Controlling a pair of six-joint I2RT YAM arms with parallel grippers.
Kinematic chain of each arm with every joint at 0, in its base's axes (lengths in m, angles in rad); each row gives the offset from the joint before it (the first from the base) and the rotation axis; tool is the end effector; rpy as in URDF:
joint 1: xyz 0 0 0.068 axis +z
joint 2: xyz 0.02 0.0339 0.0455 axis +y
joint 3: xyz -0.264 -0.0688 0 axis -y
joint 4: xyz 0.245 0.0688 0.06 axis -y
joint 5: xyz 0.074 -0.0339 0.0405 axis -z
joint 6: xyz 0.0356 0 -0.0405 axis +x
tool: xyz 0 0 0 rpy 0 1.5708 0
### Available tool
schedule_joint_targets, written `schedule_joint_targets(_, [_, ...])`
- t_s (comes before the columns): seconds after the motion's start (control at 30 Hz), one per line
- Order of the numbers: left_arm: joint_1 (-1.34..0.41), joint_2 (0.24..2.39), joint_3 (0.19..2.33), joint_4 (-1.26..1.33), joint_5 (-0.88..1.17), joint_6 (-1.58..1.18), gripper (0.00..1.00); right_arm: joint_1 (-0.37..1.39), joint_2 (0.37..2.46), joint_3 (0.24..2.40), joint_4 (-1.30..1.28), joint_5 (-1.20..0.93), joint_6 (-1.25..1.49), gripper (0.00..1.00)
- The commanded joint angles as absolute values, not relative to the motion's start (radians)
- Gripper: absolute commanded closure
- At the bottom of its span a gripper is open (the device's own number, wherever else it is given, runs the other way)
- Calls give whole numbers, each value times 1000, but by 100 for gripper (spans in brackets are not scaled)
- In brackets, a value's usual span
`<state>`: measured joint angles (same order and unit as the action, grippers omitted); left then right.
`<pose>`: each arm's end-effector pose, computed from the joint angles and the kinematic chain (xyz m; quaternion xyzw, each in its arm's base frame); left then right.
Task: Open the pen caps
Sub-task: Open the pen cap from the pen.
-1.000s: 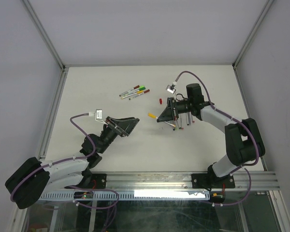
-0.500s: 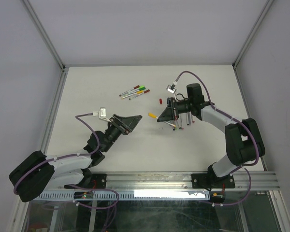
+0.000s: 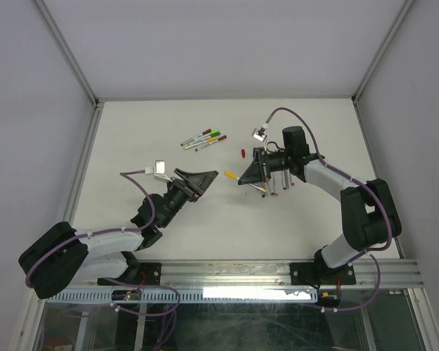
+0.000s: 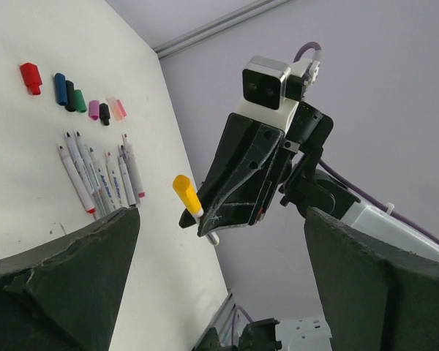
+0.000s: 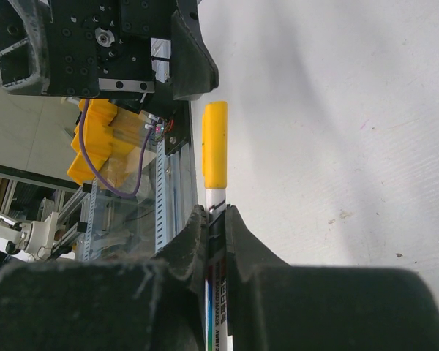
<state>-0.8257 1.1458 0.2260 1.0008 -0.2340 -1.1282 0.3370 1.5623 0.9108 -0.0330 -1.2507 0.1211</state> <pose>0.1523 -0.1529 0.2043 -0.1863 0.6526 -0.5608 0.4741 0.2861 0.1360 0.2228 -0.3285 0.7011 0.5940 0.2185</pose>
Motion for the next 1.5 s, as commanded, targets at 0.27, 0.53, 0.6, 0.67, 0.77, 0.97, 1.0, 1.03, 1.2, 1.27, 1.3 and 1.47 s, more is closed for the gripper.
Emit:
schedule_joint_targets(0.27, [-838,1158,322,881,-272,-1261,2,332,1528,948,-21,-1274,100,100])
schedule_joint_targets(0.53, [-844,1209,415,768,-280,-1311,1,331,1533,949,-24,-1271,95,100])
schedule_joint_targets(0.6, [-849,1228,433,769,-276,-1310,1,331,1533,949,-25,-1268,95,100])
schedule_joint_targets(0.67, [-858,1253,450,768,-283,-1313,1,331,1532,948,-23,-1267,95,100])
schedule_joint_targets(0.77, [-872,1286,483,743,-310,-1324,3,331,1529,948,-24,-1266,95,100])
schedule_joint_targets(0.97, [-888,1359,526,758,-347,-1335,22,336,1532,946,-21,-1258,98,100])
schedule_joint_targets(1.0, [-889,1370,530,768,-344,-1334,26,336,1531,945,-20,-1256,100,100])
schedule_joint_targets(1.03, [-891,1381,532,782,-340,-1331,30,336,1532,945,-20,-1255,100,100])
schedule_joint_targets(1.2, [-899,1422,543,822,-312,-1330,55,336,1533,944,-20,-1234,102,100])
schedule_joint_targets(1.27, [-902,1454,546,828,-299,-1330,61,337,1534,945,-19,-1228,103,100])
schedule_joint_targets(1.3, [-902,1461,548,833,-295,-1331,64,337,1534,944,-19,-1223,103,100])
schedule_joint_targets(1.47, [-904,1491,554,865,-267,-1322,92,339,1537,943,-25,-1205,100,98])
